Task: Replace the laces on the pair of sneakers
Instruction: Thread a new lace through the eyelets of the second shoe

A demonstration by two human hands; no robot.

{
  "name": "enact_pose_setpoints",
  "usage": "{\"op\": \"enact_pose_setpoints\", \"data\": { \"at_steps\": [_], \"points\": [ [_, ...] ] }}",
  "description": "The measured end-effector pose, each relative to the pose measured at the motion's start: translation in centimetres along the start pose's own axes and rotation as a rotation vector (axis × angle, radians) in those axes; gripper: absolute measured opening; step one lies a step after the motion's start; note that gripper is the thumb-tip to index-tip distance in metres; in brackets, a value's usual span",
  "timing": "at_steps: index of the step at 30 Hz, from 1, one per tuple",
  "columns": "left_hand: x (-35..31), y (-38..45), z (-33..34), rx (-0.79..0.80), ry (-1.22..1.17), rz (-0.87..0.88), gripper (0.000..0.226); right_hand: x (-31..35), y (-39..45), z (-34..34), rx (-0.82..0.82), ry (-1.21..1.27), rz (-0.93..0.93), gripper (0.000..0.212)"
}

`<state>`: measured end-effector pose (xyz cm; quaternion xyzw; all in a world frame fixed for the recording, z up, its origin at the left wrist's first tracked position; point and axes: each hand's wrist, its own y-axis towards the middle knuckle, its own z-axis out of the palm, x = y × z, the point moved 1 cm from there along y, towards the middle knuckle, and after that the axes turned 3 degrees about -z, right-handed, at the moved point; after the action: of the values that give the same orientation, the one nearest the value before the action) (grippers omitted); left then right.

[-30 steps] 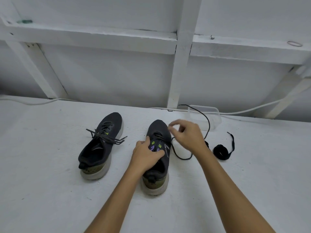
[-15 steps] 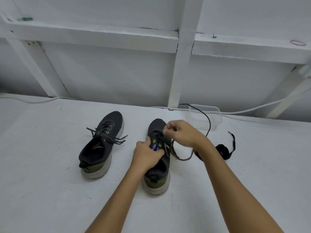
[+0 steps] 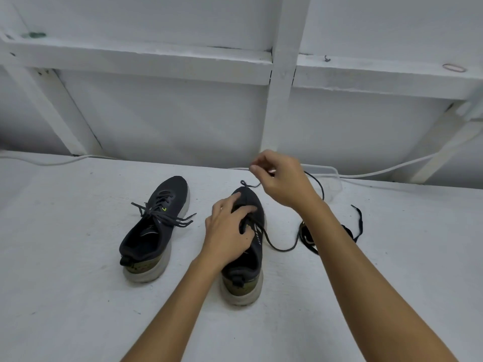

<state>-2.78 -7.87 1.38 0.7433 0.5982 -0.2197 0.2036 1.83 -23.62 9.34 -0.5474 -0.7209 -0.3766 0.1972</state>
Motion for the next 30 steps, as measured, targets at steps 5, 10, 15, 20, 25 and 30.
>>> {"op": "enact_pose_setpoints", "data": {
  "at_steps": [5,10,15,20,25,30],
  "points": [
    [0.3,1.9,-0.9,0.125,0.092,-0.105,0.07,-1.9,0.4,-0.2,0.149,-0.161,0.092,0.033],
    [0.4,1.1,-0.8,0.145,0.052,-0.401,0.069,-5.0,-2.4,1.3,0.429,-0.316,0.348,0.028],
    [0.1,1.1,-0.3,0.168,0.047,-0.478,0.077,-6.4,-4.8,3.3,0.568,-0.316,0.409,0.019],
    [-0.1,0.9,-0.5,0.101,-0.021,-0.42,0.078,-6.5,-5.6,3.4,0.569,-0.268,0.417,0.017],
    [0.3,1.2,-1.0,-0.021,-0.029,-0.108,0.058,-4.6,-5.0,1.8,0.298,0.12,0.43,0.012],
    [-0.2,3.4,-1.6,0.0,-0.113,0.109,0.031,-2.0,-2.8,-0.1,0.249,0.3,0.282,0.014]
  ]
}}
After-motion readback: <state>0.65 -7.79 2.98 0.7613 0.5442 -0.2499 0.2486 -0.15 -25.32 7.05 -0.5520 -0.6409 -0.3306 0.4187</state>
